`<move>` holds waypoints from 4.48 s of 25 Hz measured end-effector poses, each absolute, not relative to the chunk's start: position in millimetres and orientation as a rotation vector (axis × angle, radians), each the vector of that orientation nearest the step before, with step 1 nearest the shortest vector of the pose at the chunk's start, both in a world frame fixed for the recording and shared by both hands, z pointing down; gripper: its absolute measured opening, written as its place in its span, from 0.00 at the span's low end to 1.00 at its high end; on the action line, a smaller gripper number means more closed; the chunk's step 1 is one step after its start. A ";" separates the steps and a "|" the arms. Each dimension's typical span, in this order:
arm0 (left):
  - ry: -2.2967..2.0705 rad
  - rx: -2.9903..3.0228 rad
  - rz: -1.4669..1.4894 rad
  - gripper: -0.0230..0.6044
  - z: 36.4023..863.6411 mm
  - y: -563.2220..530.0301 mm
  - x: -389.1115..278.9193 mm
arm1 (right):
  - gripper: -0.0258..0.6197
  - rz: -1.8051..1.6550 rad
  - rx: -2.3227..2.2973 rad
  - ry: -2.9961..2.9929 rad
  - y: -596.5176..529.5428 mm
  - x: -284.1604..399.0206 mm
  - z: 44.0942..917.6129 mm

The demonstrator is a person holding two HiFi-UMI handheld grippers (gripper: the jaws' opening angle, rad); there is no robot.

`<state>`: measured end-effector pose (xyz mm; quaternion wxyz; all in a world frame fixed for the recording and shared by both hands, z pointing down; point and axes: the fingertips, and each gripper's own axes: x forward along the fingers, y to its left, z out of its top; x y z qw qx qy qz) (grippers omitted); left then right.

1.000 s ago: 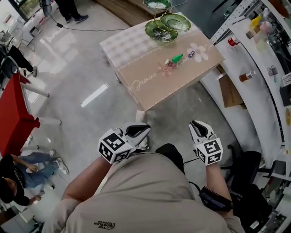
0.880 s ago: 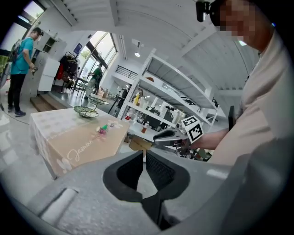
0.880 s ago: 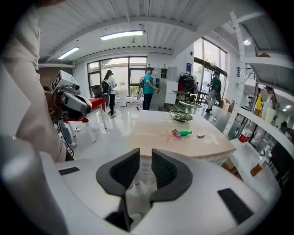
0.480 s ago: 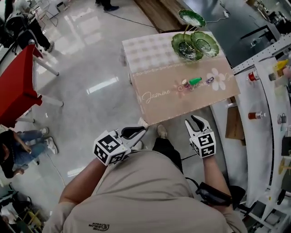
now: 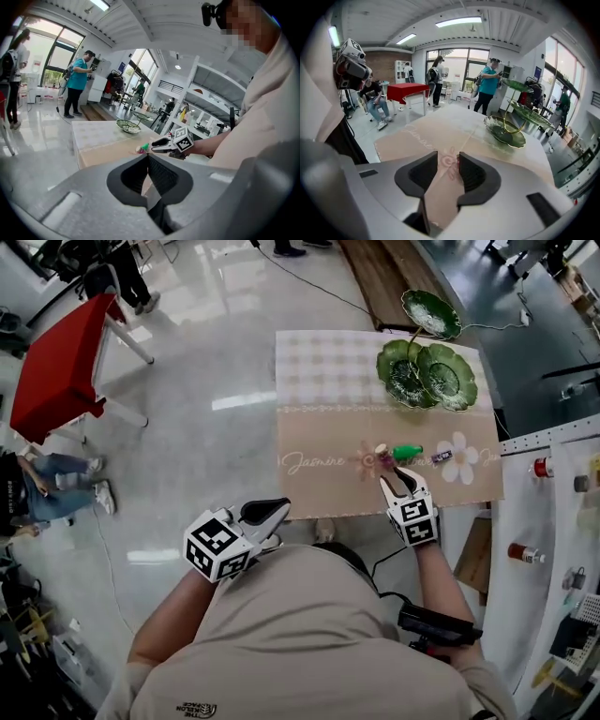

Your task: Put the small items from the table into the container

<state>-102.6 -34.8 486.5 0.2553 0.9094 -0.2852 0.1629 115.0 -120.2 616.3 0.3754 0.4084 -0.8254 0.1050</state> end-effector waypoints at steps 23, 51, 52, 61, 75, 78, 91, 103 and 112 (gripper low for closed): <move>-1.102 2.320 0.449 0.05 480.0 -45.8 -57.3 | 0.30 0.122 0.724 -2.074 -178.6 125.8 694.8; -0.851 2.489 0.443 0.05 473.3 -80.4 38.5 | 0.29 0.166 0.988 -2.260 -200.9 229.6 511.5; -0.846 2.492 0.446 0.05 473.5 -81.1 40.6 | 0.29 0.172 0.988 -2.265 -202.3 231.5 507.5; -0.822 2.505 0.468 0.05 473.0 -85.5 49.9 | 0.29 0.189 1.002 -2.278 -222.7 248.5 475.4; -0.885 2.494 0.464 0.05 471.6 -96.2 33.2 | 0.29 0.076 1.073 -2.276 -301.9 254.5 429.6; -0.883 2.472 0.467 0.05 475.7 -95.7 30.5 | 0.29 0.098 1.073 -2.244 -321.2 255.6 442.1; -0.964 2.409 0.472 0.05 479.6 -94.7 3.5 | 0.29 0.142 1.040 -2.014 -383.4 271.8 528.5; -0.982 2.397 0.458 0.05 481.5 -89.7 -5.7 | 0.37 0.161 1.086 -2.002 -388.8 277.3 541.0; -0.948 2.413 0.454 0.05 481.4 -85.8 -4.8 | 0.39 0.122 1.186 -2.087 -373.3 283.5 502.3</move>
